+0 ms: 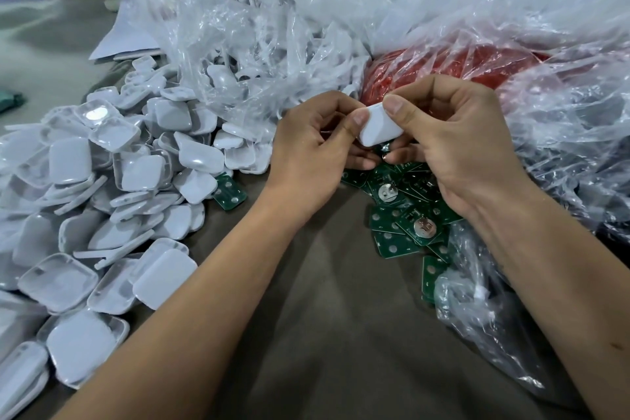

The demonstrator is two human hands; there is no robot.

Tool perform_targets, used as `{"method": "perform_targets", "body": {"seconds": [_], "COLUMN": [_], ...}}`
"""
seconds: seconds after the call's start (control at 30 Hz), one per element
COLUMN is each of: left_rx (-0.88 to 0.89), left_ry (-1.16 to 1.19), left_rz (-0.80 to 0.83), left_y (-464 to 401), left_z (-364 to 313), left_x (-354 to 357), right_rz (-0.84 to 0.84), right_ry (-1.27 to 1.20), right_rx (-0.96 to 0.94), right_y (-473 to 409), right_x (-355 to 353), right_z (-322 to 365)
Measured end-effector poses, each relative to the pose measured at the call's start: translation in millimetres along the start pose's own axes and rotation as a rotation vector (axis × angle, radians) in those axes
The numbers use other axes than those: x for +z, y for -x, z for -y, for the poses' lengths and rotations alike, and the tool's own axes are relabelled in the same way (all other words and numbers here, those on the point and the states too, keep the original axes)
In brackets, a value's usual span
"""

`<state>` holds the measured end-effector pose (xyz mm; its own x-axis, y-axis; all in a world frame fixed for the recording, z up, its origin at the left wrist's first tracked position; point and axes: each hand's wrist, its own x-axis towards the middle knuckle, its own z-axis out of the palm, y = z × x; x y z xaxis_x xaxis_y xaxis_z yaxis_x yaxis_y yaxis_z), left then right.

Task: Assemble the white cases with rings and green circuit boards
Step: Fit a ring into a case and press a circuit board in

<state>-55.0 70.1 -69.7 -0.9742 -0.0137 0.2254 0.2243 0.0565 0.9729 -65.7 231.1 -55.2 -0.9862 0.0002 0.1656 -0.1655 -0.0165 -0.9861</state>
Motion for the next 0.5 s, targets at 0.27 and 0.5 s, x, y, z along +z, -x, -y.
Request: {"method": "perform_targets", "body": {"seconds": [0.27,0.5], "left_rx": [0.021,0.035], "left_ry": [-0.019,-0.052], "left_rz": [0.029,0.049], "left_y": [0.0,0.3], "left_z": [-3.0,-4.2], "left_x": [-3.5,-6.1], "right_rz": [0.010,0.008], "right_ry": [-0.009,0.023], "right_rx": [-0.054,-0.073], "right_y": [1.2,1.6], "right_x": [2.4,2.9], "right_z": [-1.5,-3.4]}}
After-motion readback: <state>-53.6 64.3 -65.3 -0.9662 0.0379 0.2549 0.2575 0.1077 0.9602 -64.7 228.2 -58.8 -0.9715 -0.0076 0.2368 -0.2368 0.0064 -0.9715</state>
